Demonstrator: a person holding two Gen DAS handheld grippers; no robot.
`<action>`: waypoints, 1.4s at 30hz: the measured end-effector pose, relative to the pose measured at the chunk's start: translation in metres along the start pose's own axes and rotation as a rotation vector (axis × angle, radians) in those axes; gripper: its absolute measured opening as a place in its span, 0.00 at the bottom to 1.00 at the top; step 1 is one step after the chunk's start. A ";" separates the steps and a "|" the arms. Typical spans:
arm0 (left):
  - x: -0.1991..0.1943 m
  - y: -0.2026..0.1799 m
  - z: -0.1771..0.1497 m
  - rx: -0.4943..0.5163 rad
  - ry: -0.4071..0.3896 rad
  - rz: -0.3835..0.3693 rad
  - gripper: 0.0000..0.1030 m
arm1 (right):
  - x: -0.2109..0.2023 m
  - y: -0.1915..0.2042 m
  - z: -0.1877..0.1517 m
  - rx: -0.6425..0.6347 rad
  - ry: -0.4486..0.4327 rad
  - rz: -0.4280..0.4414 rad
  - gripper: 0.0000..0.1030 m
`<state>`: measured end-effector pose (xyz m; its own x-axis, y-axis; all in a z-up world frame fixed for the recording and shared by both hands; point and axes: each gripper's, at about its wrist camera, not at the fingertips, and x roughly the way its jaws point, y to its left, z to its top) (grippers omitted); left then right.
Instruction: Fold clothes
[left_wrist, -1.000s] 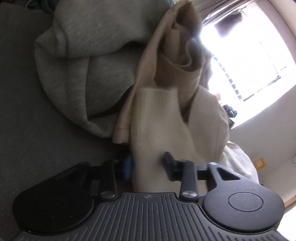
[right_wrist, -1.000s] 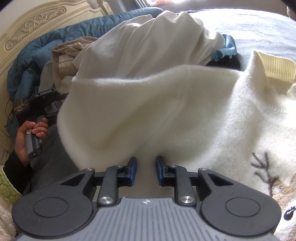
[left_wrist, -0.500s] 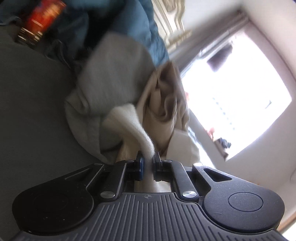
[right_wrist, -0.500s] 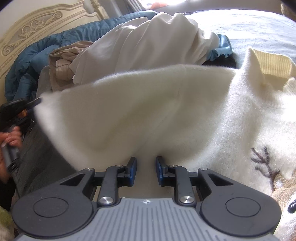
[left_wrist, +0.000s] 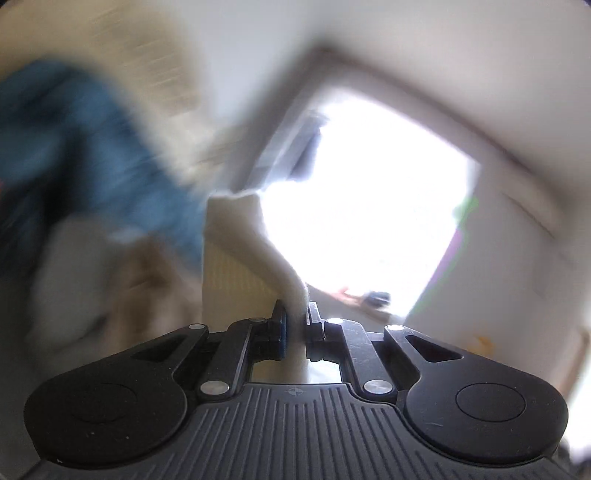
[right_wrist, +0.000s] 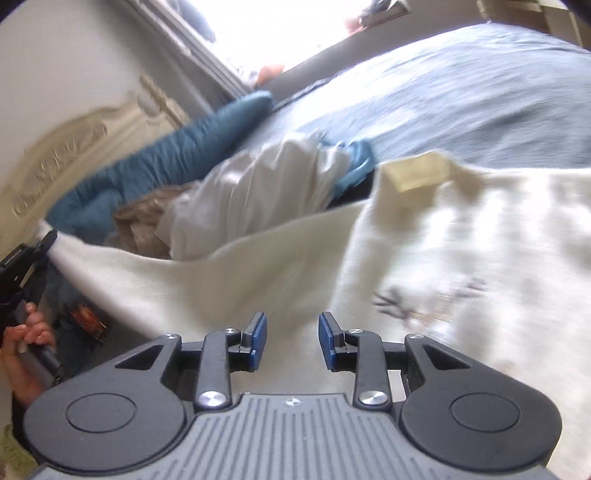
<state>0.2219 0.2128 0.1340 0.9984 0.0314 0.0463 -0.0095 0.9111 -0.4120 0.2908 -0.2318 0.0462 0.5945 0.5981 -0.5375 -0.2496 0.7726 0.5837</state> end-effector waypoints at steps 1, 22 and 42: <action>-0.005 -0.022 -0.004 0.038 0.004 -0.068 0.07 | -0.016 -0.005 -0.001 0.015 -0.019 0.003 0.35; -0.076 -0.094 -0.217 0.300 0.768 -0.410 0.64 | -0.170 -0.136 -0.108 0.262 -0.127 -0.087 0.43; -0.033 0.014 -0.206 0.435 0.639 -0.069 0.65 | -0.047 -0.126 -0.065 0.442 0.001 -0.226 0.25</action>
<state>0.2003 0.1399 -0.0603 0.8345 -0.1535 -0.5291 0.1647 0.9860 -0.0264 0.2443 -0.3432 -0.0418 0.5959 0.4264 -0.6805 0.2334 0.7189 0.6548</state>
